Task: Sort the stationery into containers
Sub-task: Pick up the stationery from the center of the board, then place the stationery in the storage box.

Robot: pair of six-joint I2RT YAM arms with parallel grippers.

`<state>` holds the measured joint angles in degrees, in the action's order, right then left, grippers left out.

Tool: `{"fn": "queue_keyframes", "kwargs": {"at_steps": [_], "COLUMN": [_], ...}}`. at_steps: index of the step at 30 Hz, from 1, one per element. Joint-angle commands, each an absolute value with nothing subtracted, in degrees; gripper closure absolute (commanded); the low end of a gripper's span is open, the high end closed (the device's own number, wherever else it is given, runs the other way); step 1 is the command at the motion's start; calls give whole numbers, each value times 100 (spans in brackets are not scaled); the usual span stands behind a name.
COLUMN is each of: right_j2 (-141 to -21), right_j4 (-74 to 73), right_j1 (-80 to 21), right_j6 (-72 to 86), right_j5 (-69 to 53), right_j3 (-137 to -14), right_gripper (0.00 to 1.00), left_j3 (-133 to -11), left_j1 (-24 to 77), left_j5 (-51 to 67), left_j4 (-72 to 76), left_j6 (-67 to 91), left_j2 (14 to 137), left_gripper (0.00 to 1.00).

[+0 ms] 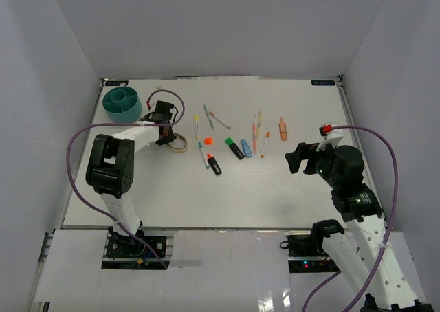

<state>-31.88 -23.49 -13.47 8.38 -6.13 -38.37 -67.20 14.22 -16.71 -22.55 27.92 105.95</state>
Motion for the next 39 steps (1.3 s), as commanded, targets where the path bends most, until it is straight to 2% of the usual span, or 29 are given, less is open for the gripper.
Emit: {"fn": "queue_keyframes", "kwargs": {"at_steps": [1,4,7,11,15,20,21,24,27,28,32,39], "right_j2": [-3059,-2954,-2883,-2874,-2804,-2637,-2585,-2497,-2426,-2417,-2417,-2478], "right_j4": [-2127,-2127,-2074,-2065,-2030,-1969,-1960,-1916,-1898,-1890,-1898,-1890], "right_j1": [-1450,-1555,-1643,-1722,-1802,-1924,-1942,-1960,-1969,-1969,-1978,-1986], "right_j6": [738,695,686,694,694,677,668,650,642,624,615,589], "right_j5": [-466,-361,-352,-474,-484,-326,-308,-299,-255,-237,-167,-79], "right_j3": [-3806,-3771,-3727,-3727,-3656,-3551,-3533,-3454,-3410,-3410,-3401,-3375], "right_gripper": [10,10,10,10,10,10,10,10,10,10,10,10], "left_j3": [-6680,-6618,-6531,-6364,-6311,-5977,-5968,-5950,-5880,-5889,-6090,-6100], "left_j1": [1397,1389,1345,1178,1029,862,853,800,791,774,695,449], "left_j5": [-2012,-2442,-2952,-3769,-4604,-5238,-5273,-5291,-5274,-5247,-5186,-4888], "left_j4": [-1890,-1671,-1303,-538,516,3379,4254,5419,7524,7802,7806,6113], "left_j6": [2655,2505,2303,1934,1303,-981,-1358,-2739,-4014,-4252,-4352,-3201], "left_j2": [10082,9880,9502,8966,8728,8806,8981,9324,9869,10009,10449,10389], "left_gripper": [81,89,90,99,100,100,100,100,100,100,100,100]}}
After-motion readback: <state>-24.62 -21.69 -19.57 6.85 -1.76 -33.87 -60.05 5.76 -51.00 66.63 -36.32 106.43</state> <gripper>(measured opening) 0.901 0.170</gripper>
